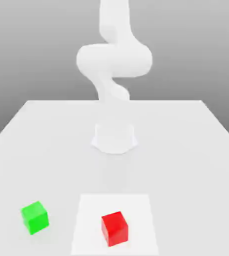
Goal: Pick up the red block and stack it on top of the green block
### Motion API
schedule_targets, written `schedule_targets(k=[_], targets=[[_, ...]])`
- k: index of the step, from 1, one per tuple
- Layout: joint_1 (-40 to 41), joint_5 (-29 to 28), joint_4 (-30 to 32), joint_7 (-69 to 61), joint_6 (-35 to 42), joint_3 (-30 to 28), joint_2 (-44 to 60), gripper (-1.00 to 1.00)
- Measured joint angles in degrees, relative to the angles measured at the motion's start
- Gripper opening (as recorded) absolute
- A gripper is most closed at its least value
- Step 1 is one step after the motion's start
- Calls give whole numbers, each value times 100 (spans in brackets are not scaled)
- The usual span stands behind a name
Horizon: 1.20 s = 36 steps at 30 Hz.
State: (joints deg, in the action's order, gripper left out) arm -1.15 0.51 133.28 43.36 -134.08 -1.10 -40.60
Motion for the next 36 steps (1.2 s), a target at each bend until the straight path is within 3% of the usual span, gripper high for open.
schedule_targets(k=[22, 28, 29, 36], targets=[[-541, 237, 1317, -2029, -2029, -493, 4596, 0], [-403, 403, 1264, -2282, -2954, -318, 5835, 0], [-374, 435, 1243, -2307, -3074, -282, 5978, -100], [-368, 423, 1243, -2297, -3071, -276, 5980, -100]])
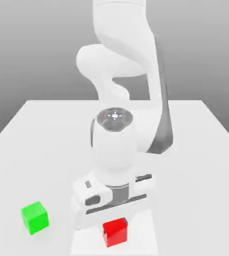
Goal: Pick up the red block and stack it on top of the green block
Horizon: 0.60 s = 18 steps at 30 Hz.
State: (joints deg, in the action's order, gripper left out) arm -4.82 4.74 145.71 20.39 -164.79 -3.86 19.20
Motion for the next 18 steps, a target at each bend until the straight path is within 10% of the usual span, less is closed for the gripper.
schedule_targets(k=[18], targets=[[1495, 134, 107, 1175, 959, -1220, -1034, -100]])
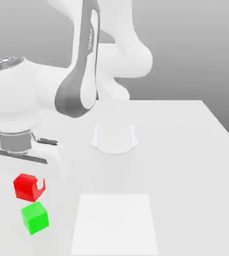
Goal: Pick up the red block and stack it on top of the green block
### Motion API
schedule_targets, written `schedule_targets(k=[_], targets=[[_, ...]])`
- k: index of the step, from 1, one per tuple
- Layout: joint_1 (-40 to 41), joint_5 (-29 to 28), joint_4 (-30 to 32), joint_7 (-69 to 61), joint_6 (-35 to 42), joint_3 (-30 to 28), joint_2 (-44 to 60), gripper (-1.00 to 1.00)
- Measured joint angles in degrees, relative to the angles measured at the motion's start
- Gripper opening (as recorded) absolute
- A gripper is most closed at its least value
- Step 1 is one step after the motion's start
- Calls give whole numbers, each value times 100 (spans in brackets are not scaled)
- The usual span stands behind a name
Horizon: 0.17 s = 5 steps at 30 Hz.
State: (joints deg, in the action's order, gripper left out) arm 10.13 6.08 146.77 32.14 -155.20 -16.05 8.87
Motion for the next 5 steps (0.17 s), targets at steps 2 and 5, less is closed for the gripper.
schedule_targets(k=[2, 5], targets=[[118, 274, -22, -190, -346, 166, 386, 100], [118, 274, -22, -190, -346, 166, 386, 100]])
